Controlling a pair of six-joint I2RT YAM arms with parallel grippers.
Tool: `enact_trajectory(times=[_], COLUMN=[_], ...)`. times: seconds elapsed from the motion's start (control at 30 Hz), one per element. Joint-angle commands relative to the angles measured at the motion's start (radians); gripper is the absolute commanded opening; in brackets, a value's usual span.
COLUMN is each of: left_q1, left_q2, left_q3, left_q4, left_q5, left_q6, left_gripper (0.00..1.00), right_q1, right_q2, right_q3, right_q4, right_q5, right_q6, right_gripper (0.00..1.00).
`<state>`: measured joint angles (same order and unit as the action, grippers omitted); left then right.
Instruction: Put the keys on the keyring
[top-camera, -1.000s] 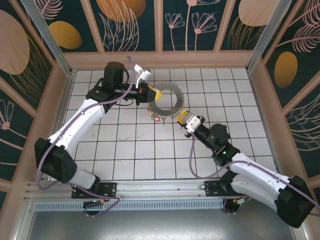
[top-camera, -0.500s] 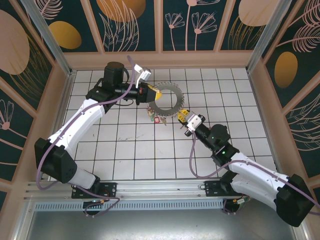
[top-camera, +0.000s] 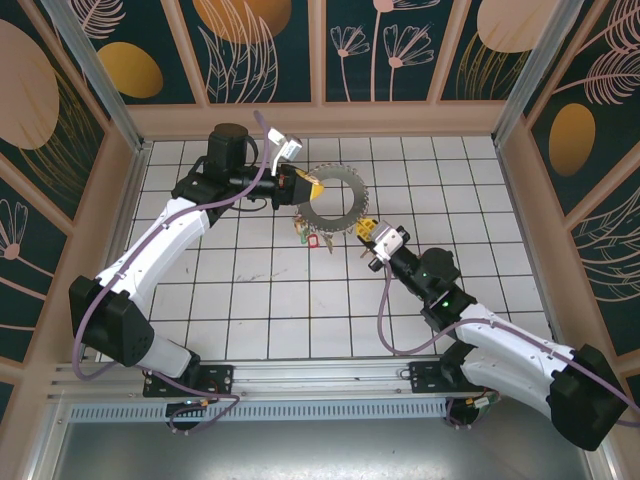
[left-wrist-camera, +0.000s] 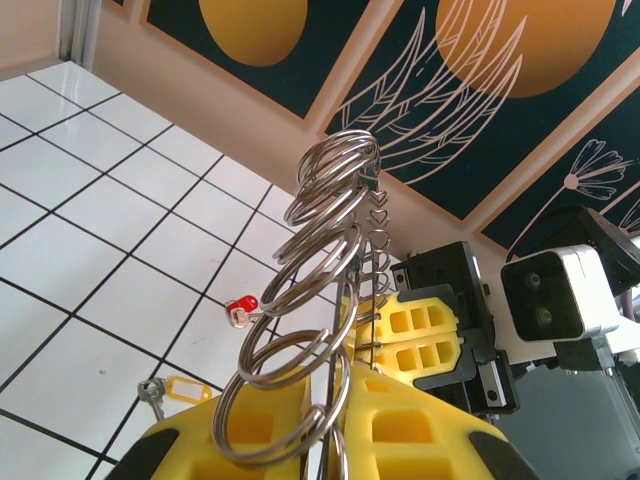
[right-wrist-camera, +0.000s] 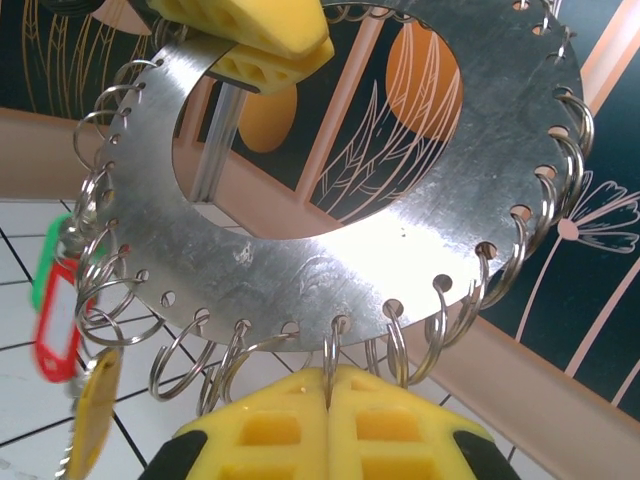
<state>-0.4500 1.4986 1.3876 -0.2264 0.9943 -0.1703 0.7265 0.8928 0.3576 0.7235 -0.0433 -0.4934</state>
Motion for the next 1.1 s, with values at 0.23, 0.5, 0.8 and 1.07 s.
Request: enact_trajectory(times=[0.23, 0.5, 0.8, 1.07], left_q1=[0.033, 0.047, 0.054, 0.054], left_q2=[-0.004, 0.032, 0.074, 0.102], left_q3=[-0.060, -0.164, -0.315, -0.361], left_q4=[0.176, 0.279, 0.455, 0.430], left_q5=[-0.081, -0.075, -0.057, -0.061], left_q6=[-0.191, -0.339, -0.562, -0.596], left_gripper=[0.00, 0.05, 0.14, 0.31], right_q1=[-0.011, -0.075, -0.152, -0.173], right_q2=[-0.021, -0.031, -0.006, 0.032], right_q3=[0.001, 0.039, 0.088, 0.086], right_q4=[-0.036, -0.112, -0.177, -0.104], right_q5=[0.002, -0.162, -0.296, -0.358], right_q6=[0.029, 0.109, 0.147, 0.201], right_gripper=[0.00, 0.00, 0.00, 0.00])
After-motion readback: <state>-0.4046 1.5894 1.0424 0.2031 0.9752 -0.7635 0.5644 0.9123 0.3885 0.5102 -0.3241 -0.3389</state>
